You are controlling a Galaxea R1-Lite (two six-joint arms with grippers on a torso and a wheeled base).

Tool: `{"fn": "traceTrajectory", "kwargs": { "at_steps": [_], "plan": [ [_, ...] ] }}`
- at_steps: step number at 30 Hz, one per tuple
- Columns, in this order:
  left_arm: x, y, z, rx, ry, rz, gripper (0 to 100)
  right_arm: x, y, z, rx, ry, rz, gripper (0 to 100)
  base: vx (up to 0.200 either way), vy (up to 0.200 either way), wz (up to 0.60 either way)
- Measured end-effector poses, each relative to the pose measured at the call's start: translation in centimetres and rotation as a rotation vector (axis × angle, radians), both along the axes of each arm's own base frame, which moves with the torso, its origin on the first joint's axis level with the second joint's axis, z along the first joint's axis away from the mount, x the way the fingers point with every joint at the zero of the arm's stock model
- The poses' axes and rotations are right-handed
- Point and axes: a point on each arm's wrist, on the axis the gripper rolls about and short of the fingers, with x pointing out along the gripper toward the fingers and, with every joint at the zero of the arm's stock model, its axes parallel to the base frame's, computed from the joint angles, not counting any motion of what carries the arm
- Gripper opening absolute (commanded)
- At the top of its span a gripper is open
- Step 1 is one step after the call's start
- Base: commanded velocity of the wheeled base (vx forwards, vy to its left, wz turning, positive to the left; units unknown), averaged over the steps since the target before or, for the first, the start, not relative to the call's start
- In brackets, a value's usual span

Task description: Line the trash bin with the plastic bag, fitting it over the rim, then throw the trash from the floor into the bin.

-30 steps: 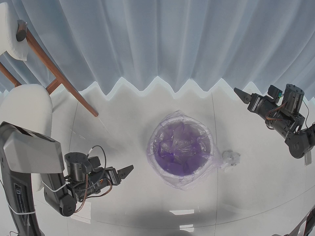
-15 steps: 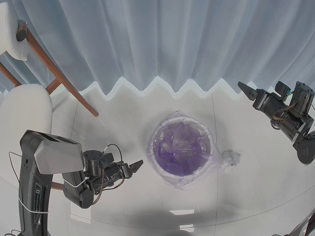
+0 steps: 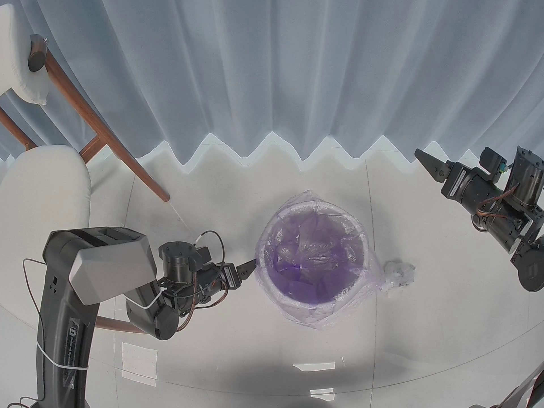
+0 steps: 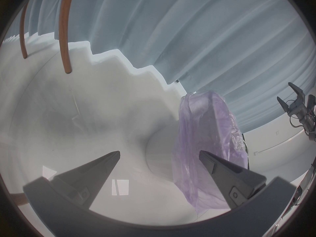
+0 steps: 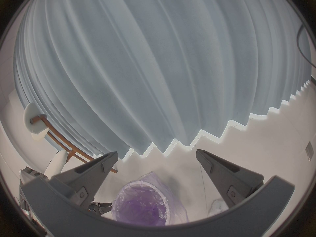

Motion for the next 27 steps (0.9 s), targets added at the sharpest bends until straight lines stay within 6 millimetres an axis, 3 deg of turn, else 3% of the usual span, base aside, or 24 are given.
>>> {"fn": "traceTrajectory", "kwargs": {
  "at_steps": [8,27],
  "plan": [
    [1.3,-1.0,-0.4,0.001,0.003,-0.011,100,-0.5,-0.2,0.2,-0.002,-0.004,-0.014,100,0.000,0.000,0.00],
    [3.4,-1.3,-4.8,0.071,0.136,0.071,100,-1.9,-0.6,-0.5,-0.007,0.022,-0.032,100,0.000,0.000,0.00]
  ]
}}
